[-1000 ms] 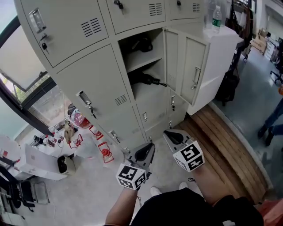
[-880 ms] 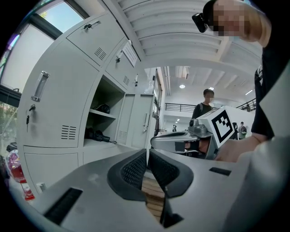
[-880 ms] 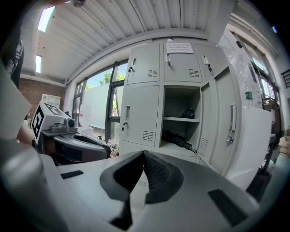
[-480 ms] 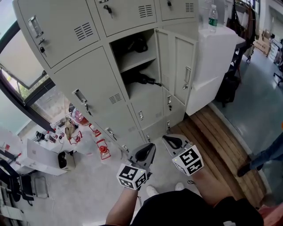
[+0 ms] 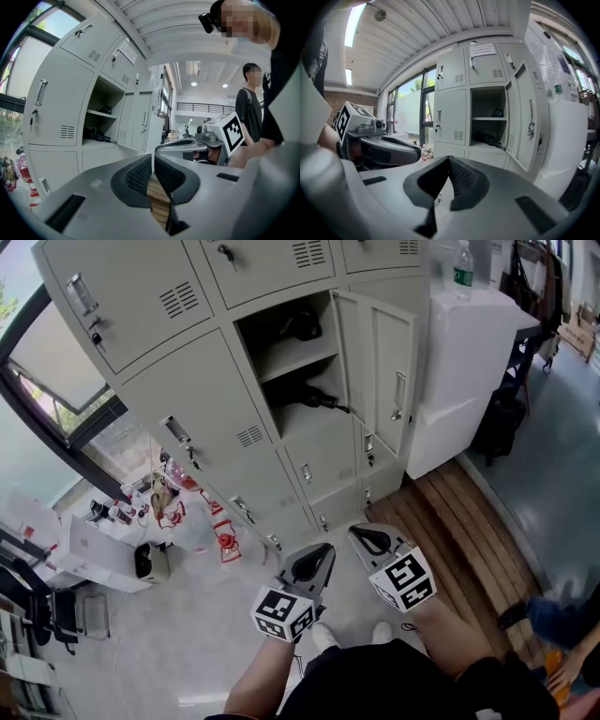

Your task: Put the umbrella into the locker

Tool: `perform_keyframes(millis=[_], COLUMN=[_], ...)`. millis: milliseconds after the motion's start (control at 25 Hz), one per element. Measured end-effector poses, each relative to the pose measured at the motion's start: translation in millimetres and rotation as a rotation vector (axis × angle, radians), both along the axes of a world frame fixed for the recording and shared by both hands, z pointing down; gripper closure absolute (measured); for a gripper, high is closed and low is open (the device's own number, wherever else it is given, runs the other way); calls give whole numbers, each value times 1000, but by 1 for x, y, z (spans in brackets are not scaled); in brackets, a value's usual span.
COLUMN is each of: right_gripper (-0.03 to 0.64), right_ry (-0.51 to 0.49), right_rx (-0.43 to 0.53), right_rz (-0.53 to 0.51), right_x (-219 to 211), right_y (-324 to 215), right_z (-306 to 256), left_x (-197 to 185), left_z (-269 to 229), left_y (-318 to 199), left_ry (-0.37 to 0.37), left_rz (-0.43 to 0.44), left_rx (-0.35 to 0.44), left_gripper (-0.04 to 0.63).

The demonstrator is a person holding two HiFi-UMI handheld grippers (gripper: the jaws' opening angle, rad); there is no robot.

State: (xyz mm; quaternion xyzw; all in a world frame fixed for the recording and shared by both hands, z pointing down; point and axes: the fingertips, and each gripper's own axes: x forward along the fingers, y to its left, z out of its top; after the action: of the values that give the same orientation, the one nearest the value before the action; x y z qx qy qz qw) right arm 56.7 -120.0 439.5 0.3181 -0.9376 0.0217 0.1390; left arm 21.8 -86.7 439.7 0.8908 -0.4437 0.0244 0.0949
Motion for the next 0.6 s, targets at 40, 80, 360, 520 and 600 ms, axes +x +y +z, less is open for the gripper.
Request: perform_keyframes(millis=[40, 80, 360, 520, 600], right_gripper=[563, 563, 563, 563, 563], right_ry=[-2, -4, -21, -31, -32], right_rx=[-1, -2, -8, -15, -21], right_rz=[-5, -10, -31, -34, -34], right_x=[1, 3, 12, 18, 22], right_y=[1, 1, 4, 5, 5], right_z=[1, 3, 6, 8, 10], left_x=[2, 4, 16, 23, 26], left_z=[0, 1, 2, 1, 1], left_y=[1, 2, 6, 7, 8], left_ry=[-2, -5, -21, -28, -30], left_rz=[-3, -5, -21, -23, -24], left_rx=[-2, -3, -6, -6, -6], left_gripper=[569, 569, 569, 569, 569])
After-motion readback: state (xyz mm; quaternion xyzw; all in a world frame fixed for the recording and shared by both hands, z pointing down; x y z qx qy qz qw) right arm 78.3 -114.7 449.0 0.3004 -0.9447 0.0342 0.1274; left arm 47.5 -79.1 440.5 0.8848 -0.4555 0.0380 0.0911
